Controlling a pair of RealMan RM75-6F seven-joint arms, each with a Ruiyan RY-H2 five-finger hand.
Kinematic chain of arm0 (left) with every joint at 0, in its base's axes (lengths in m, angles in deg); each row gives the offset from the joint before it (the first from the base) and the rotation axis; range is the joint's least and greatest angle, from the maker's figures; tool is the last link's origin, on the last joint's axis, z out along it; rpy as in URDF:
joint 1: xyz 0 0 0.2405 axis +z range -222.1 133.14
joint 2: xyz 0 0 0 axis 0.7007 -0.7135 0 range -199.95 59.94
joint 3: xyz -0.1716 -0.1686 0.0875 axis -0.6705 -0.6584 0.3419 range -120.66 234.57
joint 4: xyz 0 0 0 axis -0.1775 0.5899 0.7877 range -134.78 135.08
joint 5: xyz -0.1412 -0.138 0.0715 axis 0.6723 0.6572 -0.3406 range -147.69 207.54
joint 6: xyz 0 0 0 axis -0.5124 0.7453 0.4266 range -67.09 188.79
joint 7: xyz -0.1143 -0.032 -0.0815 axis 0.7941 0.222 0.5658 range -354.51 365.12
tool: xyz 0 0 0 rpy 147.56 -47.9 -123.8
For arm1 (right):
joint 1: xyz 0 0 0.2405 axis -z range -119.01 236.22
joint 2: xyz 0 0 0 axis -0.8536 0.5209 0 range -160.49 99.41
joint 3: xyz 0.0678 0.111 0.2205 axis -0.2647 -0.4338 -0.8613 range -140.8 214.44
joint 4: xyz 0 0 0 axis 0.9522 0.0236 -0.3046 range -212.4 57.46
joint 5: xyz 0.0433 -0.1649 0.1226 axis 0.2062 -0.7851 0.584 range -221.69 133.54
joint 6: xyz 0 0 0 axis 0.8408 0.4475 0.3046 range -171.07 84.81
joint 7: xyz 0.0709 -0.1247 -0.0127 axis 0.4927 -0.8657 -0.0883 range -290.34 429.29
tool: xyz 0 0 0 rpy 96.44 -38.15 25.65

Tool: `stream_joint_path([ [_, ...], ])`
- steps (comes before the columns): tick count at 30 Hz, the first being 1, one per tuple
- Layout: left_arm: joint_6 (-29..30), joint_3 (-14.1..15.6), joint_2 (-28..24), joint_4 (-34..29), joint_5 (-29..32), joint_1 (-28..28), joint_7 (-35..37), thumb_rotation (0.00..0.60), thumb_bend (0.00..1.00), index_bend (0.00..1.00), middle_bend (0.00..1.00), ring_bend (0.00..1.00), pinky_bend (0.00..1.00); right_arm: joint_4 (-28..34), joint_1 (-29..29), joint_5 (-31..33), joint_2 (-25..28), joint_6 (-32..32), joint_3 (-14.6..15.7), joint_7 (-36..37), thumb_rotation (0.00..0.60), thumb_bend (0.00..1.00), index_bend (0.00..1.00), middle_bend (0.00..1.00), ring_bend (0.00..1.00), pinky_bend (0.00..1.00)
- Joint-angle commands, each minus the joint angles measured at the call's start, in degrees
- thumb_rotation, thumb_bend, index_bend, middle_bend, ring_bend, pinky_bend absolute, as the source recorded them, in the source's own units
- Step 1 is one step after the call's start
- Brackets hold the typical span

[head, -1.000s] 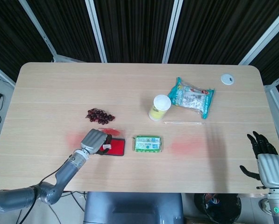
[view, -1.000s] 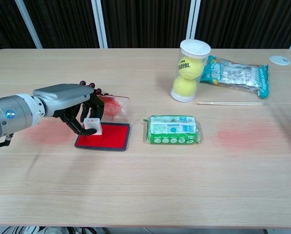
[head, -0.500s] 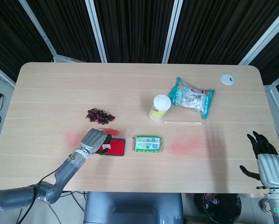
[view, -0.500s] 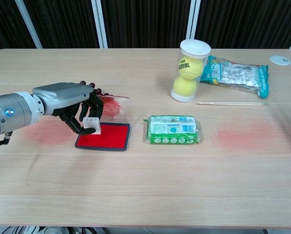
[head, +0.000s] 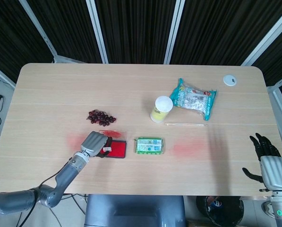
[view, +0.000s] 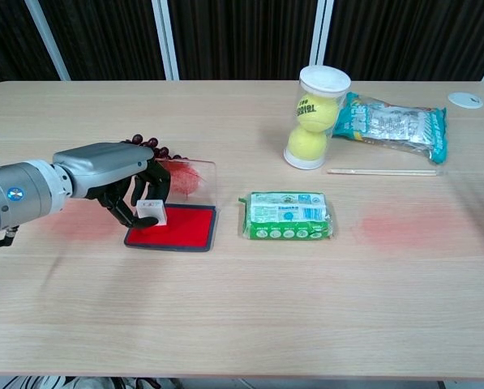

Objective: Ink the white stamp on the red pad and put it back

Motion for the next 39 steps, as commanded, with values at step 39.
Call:
stream_joint_path([
  [39,-1.08,5.95,-9.11,7.18,-13.41,5.59,23.61,0.600,0.46,0.66,0.63,0.47,0.54,0.04,0.12,0.02,-0.33,-0.42,-0.08,-0.94,0.600,0.25,0.12,0.00,0.00,0.19],
])
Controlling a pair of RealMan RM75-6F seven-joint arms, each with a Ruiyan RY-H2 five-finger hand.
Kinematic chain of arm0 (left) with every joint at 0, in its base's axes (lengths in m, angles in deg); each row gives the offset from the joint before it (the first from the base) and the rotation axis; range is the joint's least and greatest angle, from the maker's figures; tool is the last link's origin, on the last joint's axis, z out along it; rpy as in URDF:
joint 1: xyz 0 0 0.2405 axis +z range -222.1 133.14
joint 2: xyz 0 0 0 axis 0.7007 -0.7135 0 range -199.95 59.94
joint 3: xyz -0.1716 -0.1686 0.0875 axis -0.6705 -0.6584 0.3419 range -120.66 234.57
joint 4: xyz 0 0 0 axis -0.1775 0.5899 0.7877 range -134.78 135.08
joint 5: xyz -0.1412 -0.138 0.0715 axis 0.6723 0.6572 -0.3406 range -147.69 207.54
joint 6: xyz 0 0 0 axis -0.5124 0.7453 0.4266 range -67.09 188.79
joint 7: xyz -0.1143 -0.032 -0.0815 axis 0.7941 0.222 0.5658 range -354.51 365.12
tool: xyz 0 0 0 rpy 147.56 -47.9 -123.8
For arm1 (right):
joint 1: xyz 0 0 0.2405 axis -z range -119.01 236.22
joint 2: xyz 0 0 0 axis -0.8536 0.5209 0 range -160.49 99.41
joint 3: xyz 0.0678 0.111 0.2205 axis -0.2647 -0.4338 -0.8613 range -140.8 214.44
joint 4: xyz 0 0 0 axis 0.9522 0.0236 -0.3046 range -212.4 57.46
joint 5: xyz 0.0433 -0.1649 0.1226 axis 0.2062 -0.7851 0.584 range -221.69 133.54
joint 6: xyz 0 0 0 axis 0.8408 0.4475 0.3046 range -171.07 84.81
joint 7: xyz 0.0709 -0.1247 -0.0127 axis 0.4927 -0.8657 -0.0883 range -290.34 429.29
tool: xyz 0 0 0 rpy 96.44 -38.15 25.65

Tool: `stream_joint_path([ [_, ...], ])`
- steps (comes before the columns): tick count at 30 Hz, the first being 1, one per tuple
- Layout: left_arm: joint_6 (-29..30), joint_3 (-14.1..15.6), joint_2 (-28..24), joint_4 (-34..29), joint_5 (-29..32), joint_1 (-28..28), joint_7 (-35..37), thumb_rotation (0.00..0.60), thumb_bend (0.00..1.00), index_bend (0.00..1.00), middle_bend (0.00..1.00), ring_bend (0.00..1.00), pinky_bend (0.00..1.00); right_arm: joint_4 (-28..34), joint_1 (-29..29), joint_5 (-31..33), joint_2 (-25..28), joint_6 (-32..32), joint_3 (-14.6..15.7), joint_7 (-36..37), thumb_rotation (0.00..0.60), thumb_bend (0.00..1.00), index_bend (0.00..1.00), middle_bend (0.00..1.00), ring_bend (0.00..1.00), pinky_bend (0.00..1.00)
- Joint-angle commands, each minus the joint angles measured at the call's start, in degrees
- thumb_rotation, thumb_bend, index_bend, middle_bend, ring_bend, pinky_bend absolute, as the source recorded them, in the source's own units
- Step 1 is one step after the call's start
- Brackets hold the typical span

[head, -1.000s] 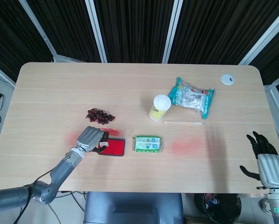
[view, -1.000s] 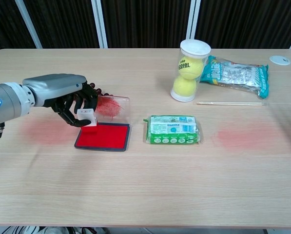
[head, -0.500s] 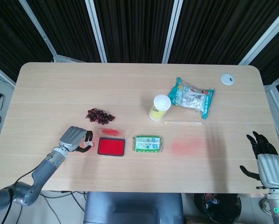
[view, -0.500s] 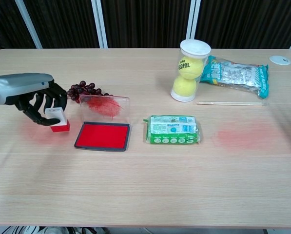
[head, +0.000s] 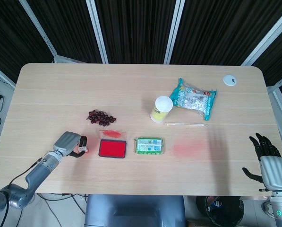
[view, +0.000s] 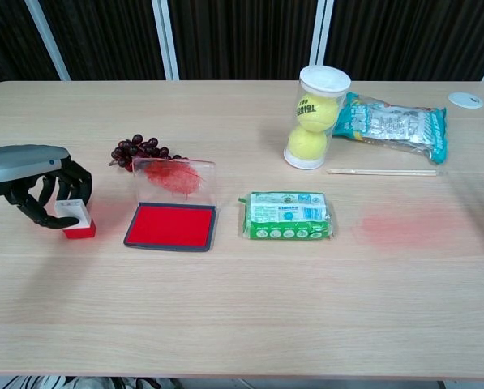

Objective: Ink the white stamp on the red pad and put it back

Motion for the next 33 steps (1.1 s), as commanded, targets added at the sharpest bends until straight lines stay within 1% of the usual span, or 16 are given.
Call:
stream_joint_path([
  [1,0.14,0.17,0.46,0.75,-0.59,0.20,0.82,0.600,0.46,0.66,0.63,0.46,0.54,0.00,0.00,0.01,-0.02,-0.02,-0.01,-0.02,0.600,0.25,0.12,0.00,0.00,0.19],
  [9,0.72,0.06,0.60,1.65,-1.75,0.40,2.38,0.600,0.46,0.65,0.61,0.46,0.53,0.00,0.00,0.03,-0.03,0.00,-0.03,-0.03,0.600,0.25,0.12,0.00,0.00,0.19],
  [18,0.61,0.01,1.08,2.11,-1.91,0.52,2.38,0.600,0.45,0.62,0.58,0.44,0.51,-0.04,0.01,0.00,-0.05,-0.03,-0.03,-0.03,0.600,0.25,0.12,0.00,0.00,0.19],
  [29,0.28,-0.19,1.13,2.28,-1.36,0.61,1.28,0.600,0.42,0.57,0.50,0.39,0.48,-0.03,0.00,0.00,-0.04,-0.01,-0.04,-0.10,0.600,0.25,0.12,0.00,0.00,0.19],
  [33,0.21,-0.28,1.08,2.11,-1.05,0.69,0.74,0.600,0.40,0.55,0.46,0.37,0.46,-0.01,0.01,-0.02,-0.03,-0.03,-0.03,-0.11,0.600,0.25,0.12,0.00,0.00,0.19],
])
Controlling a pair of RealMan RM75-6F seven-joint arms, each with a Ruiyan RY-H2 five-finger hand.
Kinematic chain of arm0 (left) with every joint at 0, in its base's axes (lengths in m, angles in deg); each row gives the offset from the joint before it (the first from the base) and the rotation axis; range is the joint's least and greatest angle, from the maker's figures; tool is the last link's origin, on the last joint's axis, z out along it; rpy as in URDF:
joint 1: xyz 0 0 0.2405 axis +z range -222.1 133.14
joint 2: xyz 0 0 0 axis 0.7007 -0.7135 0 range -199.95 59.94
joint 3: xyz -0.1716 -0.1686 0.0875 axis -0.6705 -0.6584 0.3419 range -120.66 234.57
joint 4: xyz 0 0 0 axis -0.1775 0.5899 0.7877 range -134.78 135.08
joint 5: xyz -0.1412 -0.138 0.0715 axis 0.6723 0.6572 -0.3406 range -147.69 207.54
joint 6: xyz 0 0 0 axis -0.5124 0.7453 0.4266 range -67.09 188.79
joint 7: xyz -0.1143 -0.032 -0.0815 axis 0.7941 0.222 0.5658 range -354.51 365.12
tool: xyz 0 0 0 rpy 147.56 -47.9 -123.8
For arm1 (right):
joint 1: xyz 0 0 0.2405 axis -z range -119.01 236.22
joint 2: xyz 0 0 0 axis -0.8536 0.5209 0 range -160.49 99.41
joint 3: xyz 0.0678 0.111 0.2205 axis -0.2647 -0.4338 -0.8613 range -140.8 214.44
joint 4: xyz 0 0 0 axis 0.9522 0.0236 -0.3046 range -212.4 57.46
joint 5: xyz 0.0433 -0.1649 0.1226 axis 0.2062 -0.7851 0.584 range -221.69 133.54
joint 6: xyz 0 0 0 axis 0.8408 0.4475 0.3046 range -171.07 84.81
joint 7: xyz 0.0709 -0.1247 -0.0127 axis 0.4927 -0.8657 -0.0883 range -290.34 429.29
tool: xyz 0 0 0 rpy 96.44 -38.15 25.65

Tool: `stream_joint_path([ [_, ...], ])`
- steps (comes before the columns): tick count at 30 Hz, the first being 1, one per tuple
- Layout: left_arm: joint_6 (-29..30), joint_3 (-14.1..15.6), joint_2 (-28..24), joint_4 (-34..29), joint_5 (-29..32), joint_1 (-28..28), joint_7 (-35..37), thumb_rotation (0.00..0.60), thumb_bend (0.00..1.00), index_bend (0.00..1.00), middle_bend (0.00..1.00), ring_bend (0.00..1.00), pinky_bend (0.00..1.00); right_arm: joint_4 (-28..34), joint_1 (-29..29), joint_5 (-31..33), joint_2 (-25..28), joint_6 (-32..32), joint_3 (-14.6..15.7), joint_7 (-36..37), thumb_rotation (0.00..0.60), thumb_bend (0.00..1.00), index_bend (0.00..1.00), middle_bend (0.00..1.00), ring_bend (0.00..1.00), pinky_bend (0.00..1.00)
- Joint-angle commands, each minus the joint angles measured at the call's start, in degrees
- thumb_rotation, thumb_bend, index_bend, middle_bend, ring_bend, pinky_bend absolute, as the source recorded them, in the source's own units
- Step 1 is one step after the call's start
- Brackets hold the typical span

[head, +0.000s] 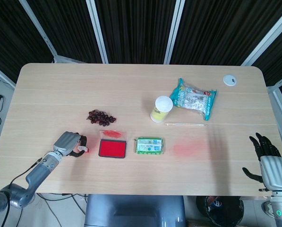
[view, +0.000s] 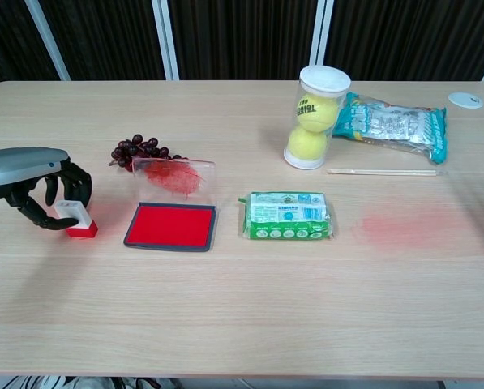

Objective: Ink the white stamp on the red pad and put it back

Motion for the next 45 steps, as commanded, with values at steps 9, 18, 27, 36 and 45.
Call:
stream_joint_path([
  [9,-0.35,-0.30,-0.14,-0.43,0.82,0.08,-1.09,0.600,0.39,0.52,0.42,0.34,0.44,0.00,0.01,-0.03,-0.01,-0.01,0.02,0.00,0.600,0.26,0.12,0.00,0.00,0.19],
  [18,-1.19,-0.49,-0.42,-1.09,2.02,-0.03,-2.76,0.600,0.37,0.49,0.39,0.33,0.43,0.01,0.00,-0.04,0.01,0.01,0.02,-0.03,0.600,0.26,0.12,0.00,0.00,0.19],
  [27,-1.43,-0.78,-0.68,-1.69,2.85,-0.07,-4.01,0.600,0.31,0.44,0.35,0.31,0.41,-0.03,0.01,-0.08,0.02,0.00,0.04,0.00,0.600,0.26,0.12,0.00,0.00,0.19],
  [36,-1.58,-0.93,-1.08,-2.15,3.84,0.00,-5.68,0.600,0.18,0.32,0.26,0.23,0.34,-0.05,0.02,-0.10,0.00,-0.03,0.04,-0.01,0.600,0.26,0.12,0.00,0.00,0.19],
  [45,2.34,-2.35,-4.32,-6.12,4.98,0.98,-9.26,0.600,0.13,0.10,0.01,0.01,0.08,-0.11,0.02,-0.13,-0.02,-0.05,0.05,0.04,0.600,0.26,0.12,0.00,0.00,0.19],
])
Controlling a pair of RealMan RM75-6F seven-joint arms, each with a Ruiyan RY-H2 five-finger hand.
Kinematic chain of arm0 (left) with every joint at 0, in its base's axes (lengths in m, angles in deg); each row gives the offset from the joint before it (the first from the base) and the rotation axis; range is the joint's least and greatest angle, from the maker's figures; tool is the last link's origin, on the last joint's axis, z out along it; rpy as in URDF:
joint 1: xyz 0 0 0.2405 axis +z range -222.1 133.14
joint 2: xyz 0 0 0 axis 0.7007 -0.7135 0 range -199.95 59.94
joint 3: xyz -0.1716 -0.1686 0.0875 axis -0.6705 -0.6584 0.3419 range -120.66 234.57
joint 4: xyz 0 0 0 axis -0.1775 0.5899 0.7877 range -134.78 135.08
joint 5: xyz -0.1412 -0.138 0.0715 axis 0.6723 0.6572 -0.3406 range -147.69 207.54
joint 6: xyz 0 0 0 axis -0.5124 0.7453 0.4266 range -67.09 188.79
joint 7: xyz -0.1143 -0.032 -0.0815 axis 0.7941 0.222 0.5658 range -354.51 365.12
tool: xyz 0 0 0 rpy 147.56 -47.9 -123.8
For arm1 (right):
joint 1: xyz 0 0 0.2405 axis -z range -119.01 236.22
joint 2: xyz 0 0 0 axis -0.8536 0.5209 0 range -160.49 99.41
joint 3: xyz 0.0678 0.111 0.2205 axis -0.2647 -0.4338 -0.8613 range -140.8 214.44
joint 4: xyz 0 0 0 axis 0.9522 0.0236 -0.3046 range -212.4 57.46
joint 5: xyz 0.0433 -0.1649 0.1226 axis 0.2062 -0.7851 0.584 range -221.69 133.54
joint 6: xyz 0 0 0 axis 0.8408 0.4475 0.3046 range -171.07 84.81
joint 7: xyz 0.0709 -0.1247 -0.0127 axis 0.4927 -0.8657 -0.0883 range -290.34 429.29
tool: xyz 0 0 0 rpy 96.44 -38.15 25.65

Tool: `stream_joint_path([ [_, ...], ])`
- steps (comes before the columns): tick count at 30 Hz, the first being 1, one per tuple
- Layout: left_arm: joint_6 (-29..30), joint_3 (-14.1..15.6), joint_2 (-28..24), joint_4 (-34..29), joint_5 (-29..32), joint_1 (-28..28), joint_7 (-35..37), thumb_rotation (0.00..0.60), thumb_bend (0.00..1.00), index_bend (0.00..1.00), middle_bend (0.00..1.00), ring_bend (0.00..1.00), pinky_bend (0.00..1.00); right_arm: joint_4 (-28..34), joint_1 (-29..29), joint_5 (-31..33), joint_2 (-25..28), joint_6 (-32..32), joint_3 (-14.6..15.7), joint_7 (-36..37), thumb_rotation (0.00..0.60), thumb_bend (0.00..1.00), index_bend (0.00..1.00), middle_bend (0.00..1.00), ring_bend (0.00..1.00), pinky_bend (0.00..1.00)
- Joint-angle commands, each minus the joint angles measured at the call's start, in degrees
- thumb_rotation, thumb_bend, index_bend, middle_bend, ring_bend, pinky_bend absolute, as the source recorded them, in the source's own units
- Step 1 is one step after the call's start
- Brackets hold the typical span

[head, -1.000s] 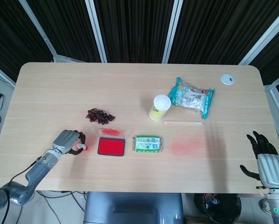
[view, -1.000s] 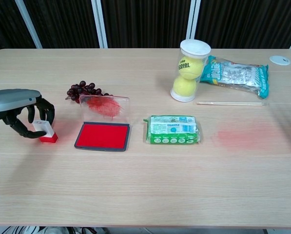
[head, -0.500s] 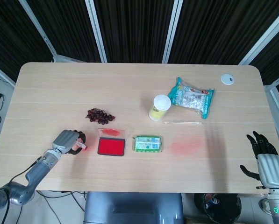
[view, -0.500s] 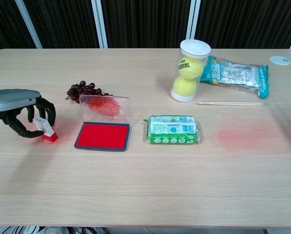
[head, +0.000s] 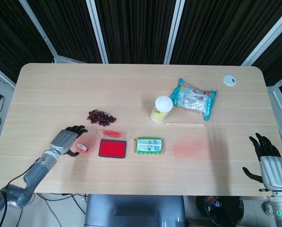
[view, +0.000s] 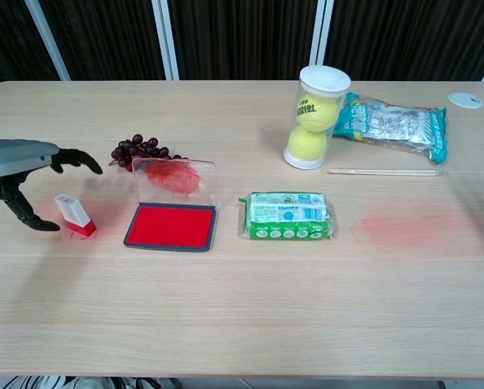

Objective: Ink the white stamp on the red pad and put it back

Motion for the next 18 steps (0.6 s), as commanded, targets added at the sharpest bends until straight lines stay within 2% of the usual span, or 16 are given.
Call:
stream_joint_path([
  [1,3.65,-0.96,-2.32,-2.86,-0.42,1.02,-1.23,0.600,0.13,0.09,0.00,0.00,0.06,0.00,0.01,-0.01,0.00,-0.01,0.01,0.02,0.600,0.26,0.12,0.00,0.00,0.19],
  [5,12.65,-1.10,-7.05,-9.70,-2.26,4.83,-4.05,0.600,0.13,0.05,0.00,0.00,0.05,-0.07,0.04,-0.09,-0.02,-0.10,0.03,0.06,0.600,0.26,0.12,0.00,0.00,0.19],
  [8,19.42,-0.08,-10.25,-14.77,-4.14,8.55,-6.02,0.600,0.12,0.01,0.00,0.00,0.01,-0.11,0.08,-0.16,-0.05,-0.18,0.06,0.00,0.600,0.26,0.12,0.00,0.00,0.19],
  [11,26.88,2.26,-13.64,-18.90,-6.47,13.65,-7.86,0.600,0.11,0.00,0.00,0.00,0.00,-0.12,0.11,-0.25,-0.05,-0.28,0.08,-0.09,0.600,0.26,0.12,0.00,0.00,0.19],
  [14,32.44,4.29,-15.36,-20.46,-8.47,17.87,-7.78,0.600,0.11,0.00,0.00,0.00,0.00,-0.22,0.15,-0.36,-0.08,-0.38,0.12,-0.07,0.600,0.26,0.12,0.00,0.00,0.19],
  [18,38.18,6.21,-15.74,-18.70,-9.93,22.91,-5.53,0.600,0.11,0.00,0.00,0.00,0.00,-0.33,0.21,-0.66,-0.10,-0.59,0.19,0.11,0.600,0.26,0.12,0.00,0.00,0.19],
])
